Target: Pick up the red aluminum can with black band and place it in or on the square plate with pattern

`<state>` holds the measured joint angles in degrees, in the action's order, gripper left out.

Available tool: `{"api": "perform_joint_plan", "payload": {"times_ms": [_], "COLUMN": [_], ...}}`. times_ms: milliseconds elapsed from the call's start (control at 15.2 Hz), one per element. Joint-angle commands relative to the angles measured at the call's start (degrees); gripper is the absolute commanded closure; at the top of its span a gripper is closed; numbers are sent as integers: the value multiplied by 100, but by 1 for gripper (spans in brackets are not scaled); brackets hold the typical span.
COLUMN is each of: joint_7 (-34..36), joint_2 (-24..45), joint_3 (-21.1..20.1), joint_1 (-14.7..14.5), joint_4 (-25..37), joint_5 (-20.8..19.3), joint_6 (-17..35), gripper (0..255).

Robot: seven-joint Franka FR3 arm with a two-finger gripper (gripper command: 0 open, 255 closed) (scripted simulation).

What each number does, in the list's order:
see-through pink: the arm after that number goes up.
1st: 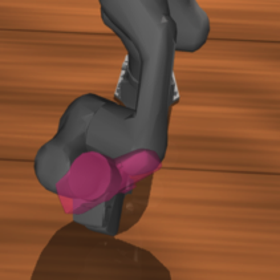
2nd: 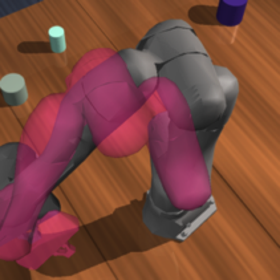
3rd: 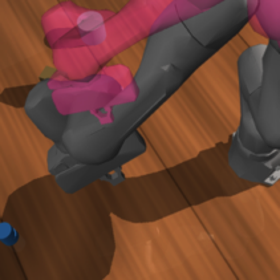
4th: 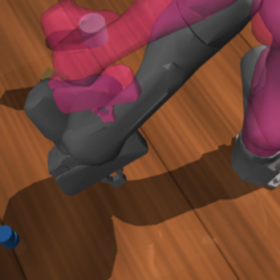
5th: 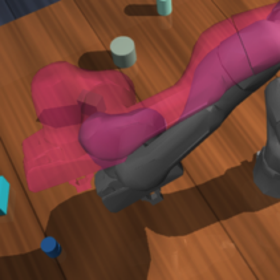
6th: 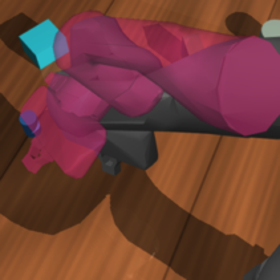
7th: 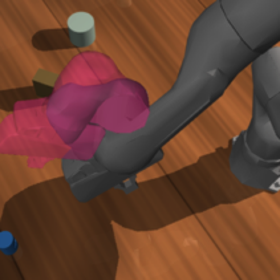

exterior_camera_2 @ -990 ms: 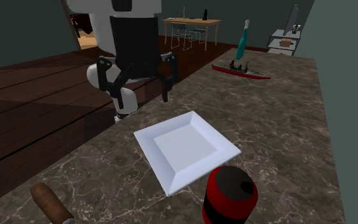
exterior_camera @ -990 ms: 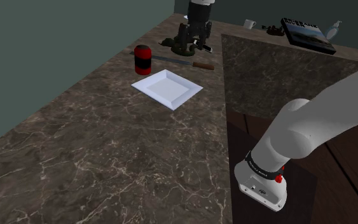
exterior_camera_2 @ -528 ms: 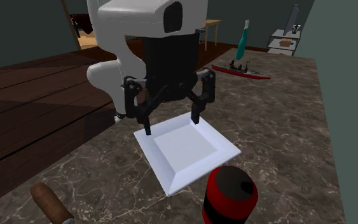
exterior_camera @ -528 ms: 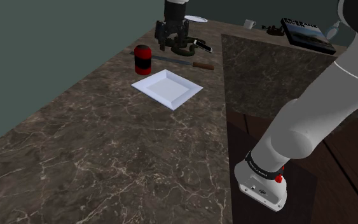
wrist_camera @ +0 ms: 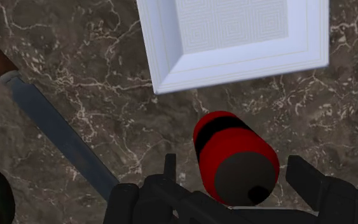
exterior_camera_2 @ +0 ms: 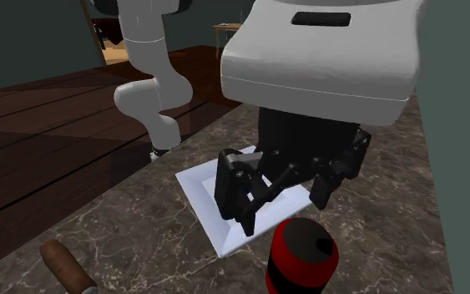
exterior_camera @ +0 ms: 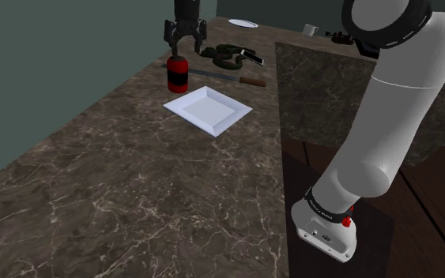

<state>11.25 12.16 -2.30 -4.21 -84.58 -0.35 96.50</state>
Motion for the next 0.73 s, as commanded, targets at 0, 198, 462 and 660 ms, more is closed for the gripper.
{"api": "perform_joint_plan", "payload": {"times_ms": [0, 198, 462, 660], "joint_7": [42, 63, 62, 62], "joint_2": [618, 1045, 985, 963], "joint_3": [-25, -37, -37, -37], "joint_1": [-41, -69, -66, -65], "joint_4": [789, 1312, 912, 681], "joint_5": [3, 3, 6, 7], "joint_6": [-181, -285, 56, 265], "gripper": [0, 0, 0, 0]}}
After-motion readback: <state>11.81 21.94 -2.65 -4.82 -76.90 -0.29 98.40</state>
